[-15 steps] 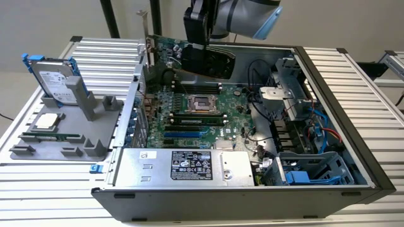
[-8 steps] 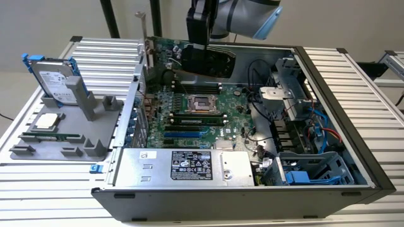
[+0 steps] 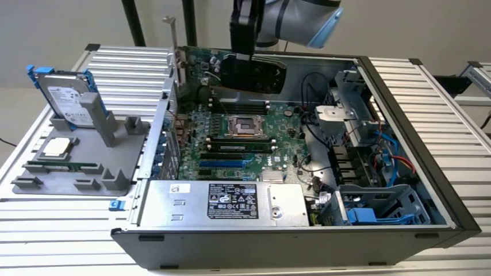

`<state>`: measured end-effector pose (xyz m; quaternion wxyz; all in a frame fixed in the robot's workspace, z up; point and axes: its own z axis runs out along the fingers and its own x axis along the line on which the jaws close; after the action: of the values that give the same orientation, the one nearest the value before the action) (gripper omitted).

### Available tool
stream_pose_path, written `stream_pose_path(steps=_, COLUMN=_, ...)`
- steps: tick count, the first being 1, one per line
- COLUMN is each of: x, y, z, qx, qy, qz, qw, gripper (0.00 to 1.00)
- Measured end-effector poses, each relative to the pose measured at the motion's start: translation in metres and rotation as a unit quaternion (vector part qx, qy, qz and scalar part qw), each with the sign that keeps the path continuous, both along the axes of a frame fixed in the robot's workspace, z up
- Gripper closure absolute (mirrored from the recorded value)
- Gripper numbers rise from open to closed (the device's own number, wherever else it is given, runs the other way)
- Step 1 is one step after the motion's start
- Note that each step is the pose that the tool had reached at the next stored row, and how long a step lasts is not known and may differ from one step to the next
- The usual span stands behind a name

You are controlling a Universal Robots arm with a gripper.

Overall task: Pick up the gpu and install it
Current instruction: 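Insert the gpu into the slot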

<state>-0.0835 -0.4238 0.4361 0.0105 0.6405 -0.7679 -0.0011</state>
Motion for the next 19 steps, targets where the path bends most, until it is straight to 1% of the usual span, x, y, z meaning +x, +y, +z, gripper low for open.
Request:
stream_pose_path(steps=5, x=0.0000, y=0.0000, z=0.0000, qx=0.0000, qy=0.0000, qz=0.015, qw=0.9999, gripper=1.00)
stream_pose_path(steps=11, x=0.0000, y=0.0000, z=0.0000, qx=0.0000, qy=0.0000, qz=0.032, qw=0.9995, gripper=1.00)
stream_pose_path(steps=15, x=0.0000, y=0.0000, z=0.0000, qx=0.0000, qy=0.0000, qz=0.042, qw=0.9991, gripper=1.00)
stream_pose_path(steps=16, x=0.0000, y=0.0000, z=0.0000, qx=0.0000, qy=0.0000, qz=0.049, qw=0.9988, gripper=1.00)
stream_pose_path(steps=19, x=0.0000, y=0.0000, z=0.0000, qx=0.0000, qy=0.0000, qz=0.056, qw=0.9984, gripper=1.00)
